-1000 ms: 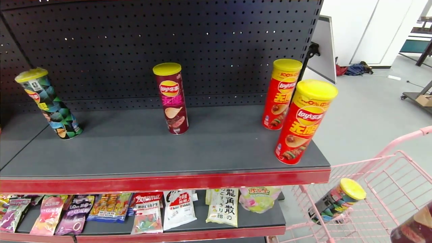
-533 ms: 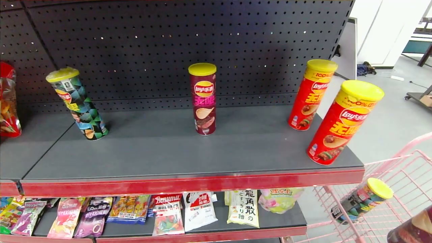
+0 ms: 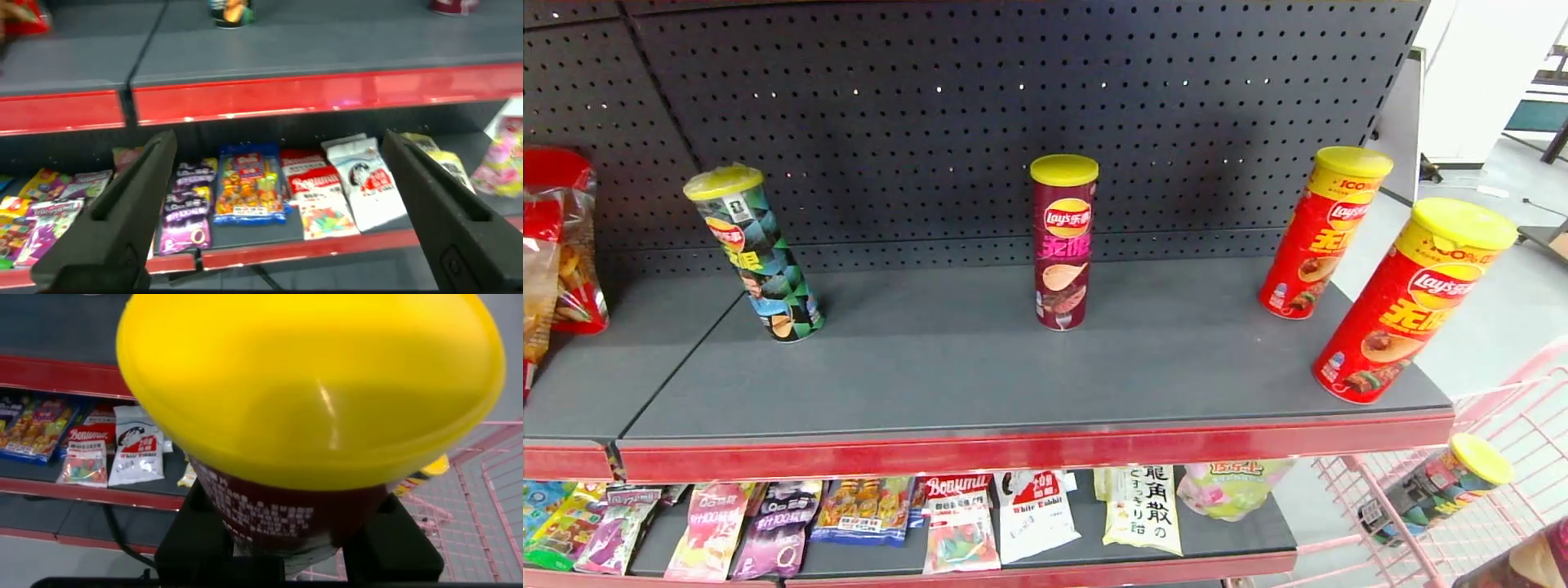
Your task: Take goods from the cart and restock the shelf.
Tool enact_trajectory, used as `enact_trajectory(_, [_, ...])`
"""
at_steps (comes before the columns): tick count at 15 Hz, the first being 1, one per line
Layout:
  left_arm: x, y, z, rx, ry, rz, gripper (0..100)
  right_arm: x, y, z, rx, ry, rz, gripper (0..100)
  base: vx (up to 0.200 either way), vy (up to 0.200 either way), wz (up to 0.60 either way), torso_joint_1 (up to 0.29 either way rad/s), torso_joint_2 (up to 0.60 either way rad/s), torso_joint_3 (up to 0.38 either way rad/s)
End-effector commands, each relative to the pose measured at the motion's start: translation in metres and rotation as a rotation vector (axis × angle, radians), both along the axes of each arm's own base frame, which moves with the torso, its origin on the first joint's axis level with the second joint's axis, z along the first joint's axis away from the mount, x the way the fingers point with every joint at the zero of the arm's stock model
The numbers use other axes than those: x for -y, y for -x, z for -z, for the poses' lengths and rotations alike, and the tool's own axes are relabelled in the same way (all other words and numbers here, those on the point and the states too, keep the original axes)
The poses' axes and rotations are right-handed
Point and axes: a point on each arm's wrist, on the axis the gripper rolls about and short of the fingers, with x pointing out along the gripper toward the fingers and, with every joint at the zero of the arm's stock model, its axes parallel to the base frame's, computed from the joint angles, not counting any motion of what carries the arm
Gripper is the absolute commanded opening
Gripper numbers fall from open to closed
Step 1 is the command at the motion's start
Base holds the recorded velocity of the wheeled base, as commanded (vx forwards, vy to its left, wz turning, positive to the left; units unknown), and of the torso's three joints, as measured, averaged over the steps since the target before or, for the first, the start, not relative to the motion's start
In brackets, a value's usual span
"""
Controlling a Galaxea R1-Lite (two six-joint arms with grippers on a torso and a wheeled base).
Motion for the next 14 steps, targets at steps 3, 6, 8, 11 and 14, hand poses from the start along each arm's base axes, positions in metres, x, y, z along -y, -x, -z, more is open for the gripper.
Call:
enact_trajectory(3, [0.000,0.000,0.000,-0.001,0.001,0.000,100,0.000,0.001,0.000,0.005,0.000,-0.001,0,0.067,0.000,0.00,-0.004,0.00,0.001])
enact_trajectory(6, [0.000,0.000,0.000,-0.001,0.003,0.002,100,0.000,0.001,0.001,0.002,0.000,-0.002,0,0.000,0.000,0.00,0.000,0.00,0.000])
enact_trajectory(8, [0.000,0.000,0.000,-0.001,0.009,0.000,100,0.000,0.001,0.004,-0.005,-0.002,-0.015,0,0.000,0.000,0.00,0.000,0.00,0.000])
enact_trajectory(11, [0.000,-0.004,-0.001,-0.048,0.003,0.000,100,-0.001,0.005,0.011,0.005,-0.005,-0.042,0,0.000,0.000,0.00,0.000,0.00,0.000])
enact_trajectory(14, [0.001,-0.002,-0.018,-0.011,-0.014,0.120,100,-0.001,0.007,0.014,0.008,-0.005,-0.057,0,0.000,0.000,0.00,0.000,0.00,0.000])
